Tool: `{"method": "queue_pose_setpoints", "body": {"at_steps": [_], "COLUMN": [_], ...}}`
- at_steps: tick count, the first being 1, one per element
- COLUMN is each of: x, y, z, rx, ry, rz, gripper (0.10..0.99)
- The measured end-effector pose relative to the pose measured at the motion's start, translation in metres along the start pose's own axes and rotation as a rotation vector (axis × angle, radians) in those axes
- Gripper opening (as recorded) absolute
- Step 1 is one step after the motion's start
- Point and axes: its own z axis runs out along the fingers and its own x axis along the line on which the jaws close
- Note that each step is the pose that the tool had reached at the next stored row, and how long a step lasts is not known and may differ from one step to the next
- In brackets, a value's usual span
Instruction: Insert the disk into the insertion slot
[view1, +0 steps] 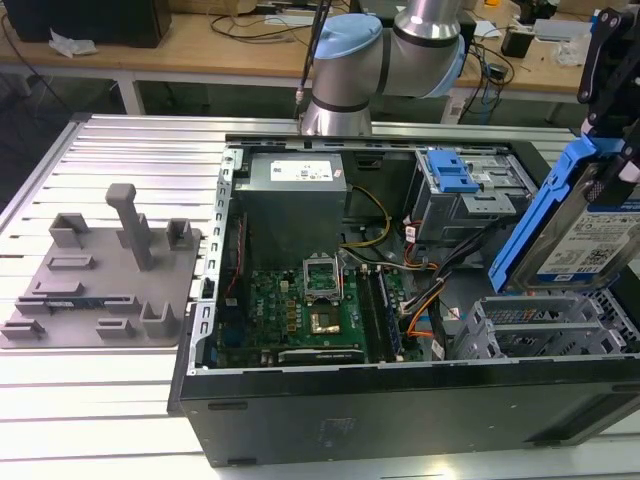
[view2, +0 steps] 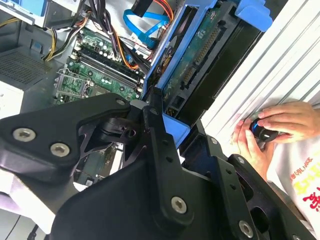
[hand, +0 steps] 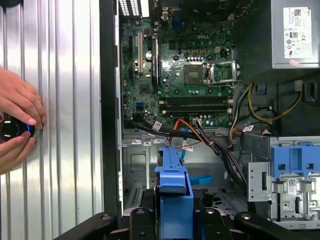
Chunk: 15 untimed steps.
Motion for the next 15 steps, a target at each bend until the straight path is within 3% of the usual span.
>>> {"method": "queue_pose_setpoints", "body": {"at_steps": [15], "x": [0.0041], "y": [-0.0005], "z": [0.0035], "rx": [0.000], "ry": [0.0000], "rz": [-0.003], "gripper": [0.369]}}
